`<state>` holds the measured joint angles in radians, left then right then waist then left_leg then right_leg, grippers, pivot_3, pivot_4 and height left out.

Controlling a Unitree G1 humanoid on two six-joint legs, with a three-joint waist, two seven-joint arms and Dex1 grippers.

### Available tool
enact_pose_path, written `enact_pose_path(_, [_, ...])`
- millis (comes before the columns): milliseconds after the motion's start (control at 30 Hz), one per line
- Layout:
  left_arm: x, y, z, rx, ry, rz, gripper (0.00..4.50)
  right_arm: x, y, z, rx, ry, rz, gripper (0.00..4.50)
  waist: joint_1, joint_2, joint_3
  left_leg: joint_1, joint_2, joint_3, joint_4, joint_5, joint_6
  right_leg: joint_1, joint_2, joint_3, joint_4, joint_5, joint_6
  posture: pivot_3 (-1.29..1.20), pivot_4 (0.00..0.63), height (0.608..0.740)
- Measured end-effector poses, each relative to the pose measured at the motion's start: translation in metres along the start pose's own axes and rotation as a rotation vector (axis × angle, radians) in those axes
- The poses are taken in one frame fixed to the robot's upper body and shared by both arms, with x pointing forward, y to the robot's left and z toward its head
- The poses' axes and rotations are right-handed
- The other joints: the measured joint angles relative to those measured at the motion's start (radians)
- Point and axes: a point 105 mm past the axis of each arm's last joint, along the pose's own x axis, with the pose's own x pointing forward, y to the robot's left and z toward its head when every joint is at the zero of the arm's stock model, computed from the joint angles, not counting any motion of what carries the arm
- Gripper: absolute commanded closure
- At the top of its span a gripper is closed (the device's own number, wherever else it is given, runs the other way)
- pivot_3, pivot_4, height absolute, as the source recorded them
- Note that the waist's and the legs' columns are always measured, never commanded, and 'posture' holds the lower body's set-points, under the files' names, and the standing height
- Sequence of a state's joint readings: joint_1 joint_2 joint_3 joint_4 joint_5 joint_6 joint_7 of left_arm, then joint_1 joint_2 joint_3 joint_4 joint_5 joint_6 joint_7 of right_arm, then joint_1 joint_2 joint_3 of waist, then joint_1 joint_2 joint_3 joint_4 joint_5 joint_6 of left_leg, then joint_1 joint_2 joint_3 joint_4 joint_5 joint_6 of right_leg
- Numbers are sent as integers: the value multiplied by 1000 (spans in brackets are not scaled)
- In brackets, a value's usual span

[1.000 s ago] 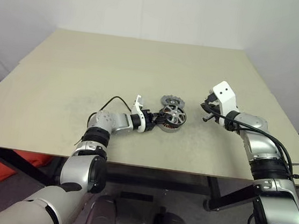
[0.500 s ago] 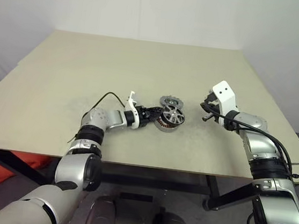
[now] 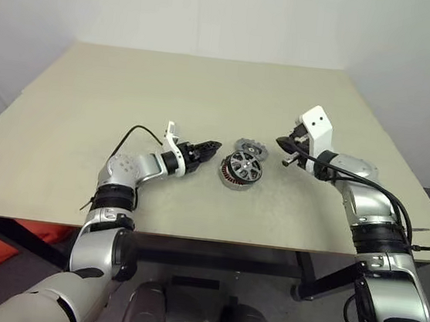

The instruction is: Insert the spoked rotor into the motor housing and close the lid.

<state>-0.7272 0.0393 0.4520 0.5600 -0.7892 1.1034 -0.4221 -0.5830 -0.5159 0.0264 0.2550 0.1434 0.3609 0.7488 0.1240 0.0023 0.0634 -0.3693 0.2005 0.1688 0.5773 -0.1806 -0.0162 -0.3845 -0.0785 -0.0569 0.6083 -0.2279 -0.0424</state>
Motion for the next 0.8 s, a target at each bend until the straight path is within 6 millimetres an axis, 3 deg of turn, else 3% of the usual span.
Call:
enact_pose_path(133, [-6, 0, 0, 24, -31, -10, 2437, -6, 31, 20, 14, -123, 165, 4500, 1, 0, 0, -1, 0, 0, 0, -1, 1, 0, 0, 0, -1, 0, 0, 0, 0, 740])
enact_pose_path(433, [-37, 14, 18, 210, -205, 61, 2437, -17, 56, 2, 89, -136, 291, 4500, -1, 0, 0, 1, 1, 0, 0, 0, 0, 1, 0, 0, -1, 0, 0, 0, 0, 740])
enact_pose_path(533, [-47, 21, 18, 231, -233, 87, 2437, -19, 59, 0, 115, -145, 310, 4500, -1, 0, 0, 1, 1, 1, 0, 0, 0, 0, 0, 0, -1, 0, 0, 0, 0, 740])
enact_pose_path(667, [-55, 30, 13, 221, -247, 120, 2437, -26, 45, 21, 414, -343, 326, 4500, 0, 0, 0, 1, 1, 1, 0, 0, 0, 1, 0, 0, 0, 0, 0, 0, 0, 740])
enact_pose_path(800, [-58, 34, 14, 214, -265, 138, 2437, -30, 36, 25, 495, -375, 322, 4500, 1, 0, 0, 1, 1, 1, 0, 0, 0, 1, 0, 0, 0, 0, 0, 0, 0, 740])
